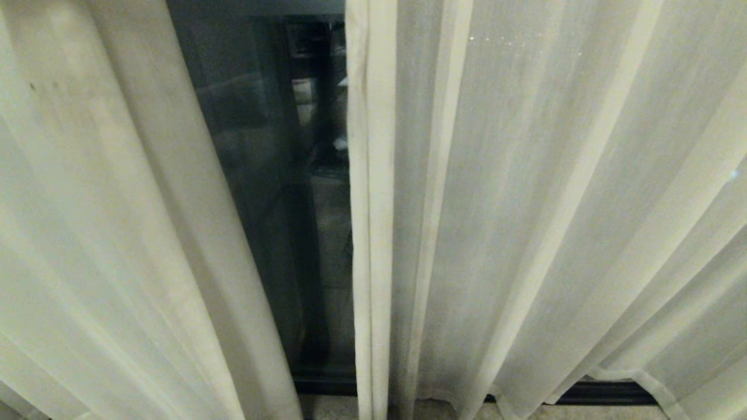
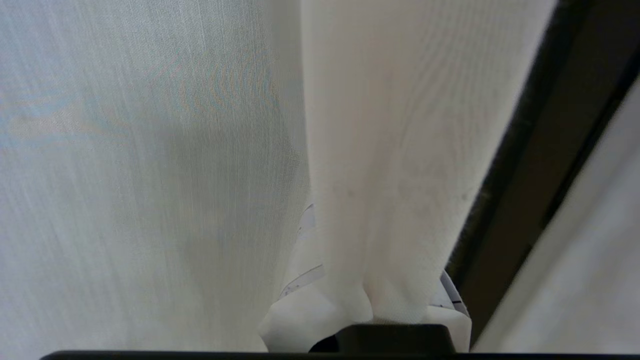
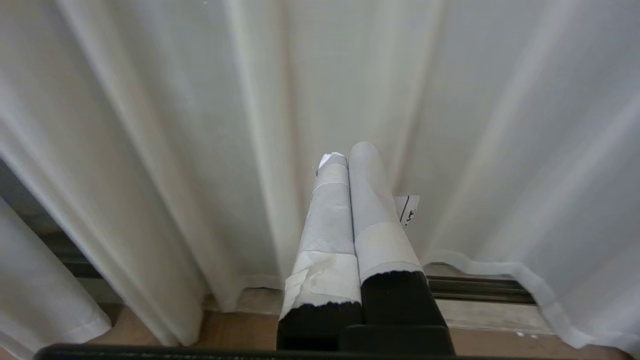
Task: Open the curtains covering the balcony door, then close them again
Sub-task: Close the inner curtains on both sides
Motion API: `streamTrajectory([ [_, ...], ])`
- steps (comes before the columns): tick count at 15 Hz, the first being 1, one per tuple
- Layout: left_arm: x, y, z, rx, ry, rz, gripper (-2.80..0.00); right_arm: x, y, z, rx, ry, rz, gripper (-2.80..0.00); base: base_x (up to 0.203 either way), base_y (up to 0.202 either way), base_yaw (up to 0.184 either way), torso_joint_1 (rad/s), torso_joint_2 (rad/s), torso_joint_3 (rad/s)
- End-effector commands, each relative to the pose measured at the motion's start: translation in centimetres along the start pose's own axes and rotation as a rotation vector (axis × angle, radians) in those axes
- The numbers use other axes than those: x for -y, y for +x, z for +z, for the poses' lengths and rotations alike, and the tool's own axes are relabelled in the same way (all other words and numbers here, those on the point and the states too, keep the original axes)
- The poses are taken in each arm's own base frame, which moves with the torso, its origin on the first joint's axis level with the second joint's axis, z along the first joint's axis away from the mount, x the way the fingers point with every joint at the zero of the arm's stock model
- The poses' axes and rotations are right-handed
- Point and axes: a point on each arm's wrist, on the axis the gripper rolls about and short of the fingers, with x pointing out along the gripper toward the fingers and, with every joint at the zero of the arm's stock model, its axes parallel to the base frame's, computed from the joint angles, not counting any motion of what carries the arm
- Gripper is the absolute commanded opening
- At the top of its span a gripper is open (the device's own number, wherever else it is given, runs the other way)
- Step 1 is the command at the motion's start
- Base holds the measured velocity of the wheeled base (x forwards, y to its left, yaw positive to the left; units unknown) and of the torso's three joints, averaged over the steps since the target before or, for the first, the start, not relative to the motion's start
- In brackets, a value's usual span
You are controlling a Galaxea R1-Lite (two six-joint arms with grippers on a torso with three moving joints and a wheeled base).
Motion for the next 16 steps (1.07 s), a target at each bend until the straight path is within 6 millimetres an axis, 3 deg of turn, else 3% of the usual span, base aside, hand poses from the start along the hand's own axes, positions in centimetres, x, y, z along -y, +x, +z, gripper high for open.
streamTrajectory([
  [1, -0.1, 0.2, -0.2, -0.005, -0.003, 0.000, -2.80, 0.0, 0.0, 0.0, 0.001, 0.000, 0.001, -2.80, 0.000, -0.189, 0.004, 0.005, 0.00, 0.002],
  [16, -0.5, 1.0, -1.2, -0.035, -0.010, 0.009, -2.80, 0.0, 0.0, 0.0, 0.001, 0.000, 0.001, -2.80, 0.000, -0.188, 0.001, 0.002, 0.00, 0.003],
])
